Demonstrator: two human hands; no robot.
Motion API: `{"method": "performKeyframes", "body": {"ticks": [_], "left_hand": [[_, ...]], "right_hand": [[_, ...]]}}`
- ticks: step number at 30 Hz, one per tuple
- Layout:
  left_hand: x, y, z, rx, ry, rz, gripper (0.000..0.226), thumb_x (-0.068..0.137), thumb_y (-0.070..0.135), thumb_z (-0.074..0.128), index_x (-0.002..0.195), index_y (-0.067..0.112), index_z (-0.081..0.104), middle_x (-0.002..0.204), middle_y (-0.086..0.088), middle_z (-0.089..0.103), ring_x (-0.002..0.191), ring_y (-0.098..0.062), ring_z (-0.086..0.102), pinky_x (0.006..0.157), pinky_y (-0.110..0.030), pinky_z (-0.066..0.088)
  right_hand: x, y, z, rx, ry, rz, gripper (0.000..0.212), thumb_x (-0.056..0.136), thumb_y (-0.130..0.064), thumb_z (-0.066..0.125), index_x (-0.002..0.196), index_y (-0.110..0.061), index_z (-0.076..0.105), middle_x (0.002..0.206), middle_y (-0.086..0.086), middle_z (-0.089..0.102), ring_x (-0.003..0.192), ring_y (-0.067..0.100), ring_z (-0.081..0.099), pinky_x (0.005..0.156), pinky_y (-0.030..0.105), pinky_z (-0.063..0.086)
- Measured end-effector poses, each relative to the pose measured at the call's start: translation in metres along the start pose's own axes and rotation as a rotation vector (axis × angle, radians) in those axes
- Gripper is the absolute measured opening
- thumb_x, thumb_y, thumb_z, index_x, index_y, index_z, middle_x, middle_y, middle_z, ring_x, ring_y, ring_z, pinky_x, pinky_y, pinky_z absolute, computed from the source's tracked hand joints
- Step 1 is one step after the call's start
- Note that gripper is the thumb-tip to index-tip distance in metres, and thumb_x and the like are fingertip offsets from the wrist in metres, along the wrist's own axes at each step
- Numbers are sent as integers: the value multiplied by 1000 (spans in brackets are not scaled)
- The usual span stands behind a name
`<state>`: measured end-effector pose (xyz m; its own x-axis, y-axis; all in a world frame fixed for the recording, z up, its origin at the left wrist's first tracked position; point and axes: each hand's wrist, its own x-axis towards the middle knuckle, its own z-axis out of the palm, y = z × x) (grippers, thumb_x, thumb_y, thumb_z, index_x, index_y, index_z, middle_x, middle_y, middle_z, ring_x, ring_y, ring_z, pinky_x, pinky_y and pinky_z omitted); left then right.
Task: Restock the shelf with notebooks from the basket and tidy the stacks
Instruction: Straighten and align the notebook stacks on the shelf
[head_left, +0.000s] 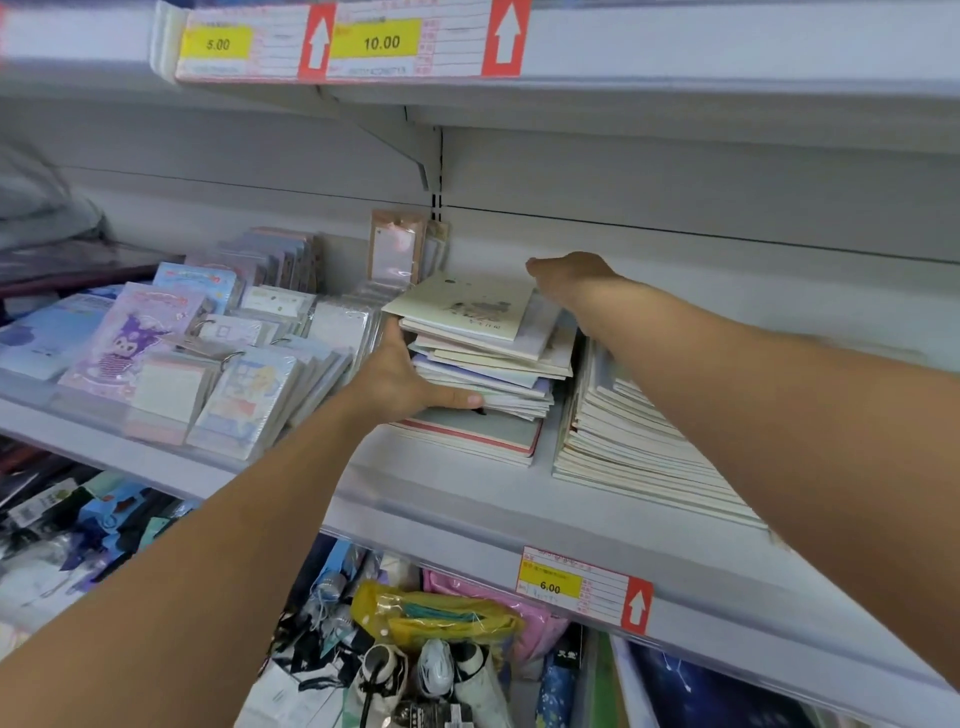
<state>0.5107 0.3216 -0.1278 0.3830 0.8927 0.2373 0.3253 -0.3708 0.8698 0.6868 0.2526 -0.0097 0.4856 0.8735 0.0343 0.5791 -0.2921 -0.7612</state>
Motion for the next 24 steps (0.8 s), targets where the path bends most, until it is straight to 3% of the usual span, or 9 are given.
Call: {"method": "performKeyframes", "body": {"ticks": [4,7,11,13,16,19,21,23,24], "left_hand": [[4,-1,-6,95,-63,38,110,54,36,93,140,27,24,125,17,52,113,-8,53,98,-25,43],[7,-5,-10,73,-95,58,101,58,36,91,137,31,27,127,17,54,115,-8,56,100,-28,46],[8,-13,-10,84,-63,77,88,66,32,86,136,29,32,124,16,57,113,-8,57,95,-23,44],[10,-17,-11,90,-48,80,85,69,30,84,137,27,34,121,15,59,113,-10,58,100,-27,45],[14,-20,-12,123,-37,67,82,71,32,83,138,24,36,123,11,61,115,-14,58,105,-33,44],[13,-17,-13,162,-50,53,88,67,34,86,139,26,35,124,11,61,114,-13,58,100,-28,45],[10,-14,-10,181,-54,42,97,59,30,91,138,27,36,120,13,61,109,-10,58,93,-22,44],[10,-13,-5,217,21,35,98,54,30,94,136,24,40,118,11,61,106,-11,57,92,-22,45],[10,-13,-2,243,74,33,97,52,32,94,134,23,42,118,9,62,106,-14,57,94,-25,46]], "right_hand": [[-3,-6,13,1,-53,-34,58,102,-46,39,147,-9,38,147,9,46,126,32,49,82,32,39],[-9,-6,20,5,-132,31,57,104,-45,34,149,-10,33,147,14,41,107,34,51,63,39,44],[-5,5,19,272,-59,149,44,103,-37,40,136,-9,44,115,6,51,90,31,59,92,44,48],[-6,12,20,414,-46,203,41,101,-37,43,132,-11,46,109,9,54,76,30,58,91,40,48],[-7,20,25,472,-94,284,44,101,-43,43,135,-14,43,92,9,49,100,37,52,96,54,39],[-2,20,28,543,-123,427,38,101,-46,41,111,-9,39,87,7,45,105,42,44,102,70,30],[10,24,31,590,-166,410,46,102,-40,39,115,4,40,102,21,53,114,40,45,101,61,37],[27,24,34,603,-170,310,49,101,-32,39,140,-3,41,140,16,49,130,32,47,90,44,44],[31,25,35,570,-153,289,50,100,-31,39,145,-9,39,147,11,45,132,31,47,85,42,45]]}}
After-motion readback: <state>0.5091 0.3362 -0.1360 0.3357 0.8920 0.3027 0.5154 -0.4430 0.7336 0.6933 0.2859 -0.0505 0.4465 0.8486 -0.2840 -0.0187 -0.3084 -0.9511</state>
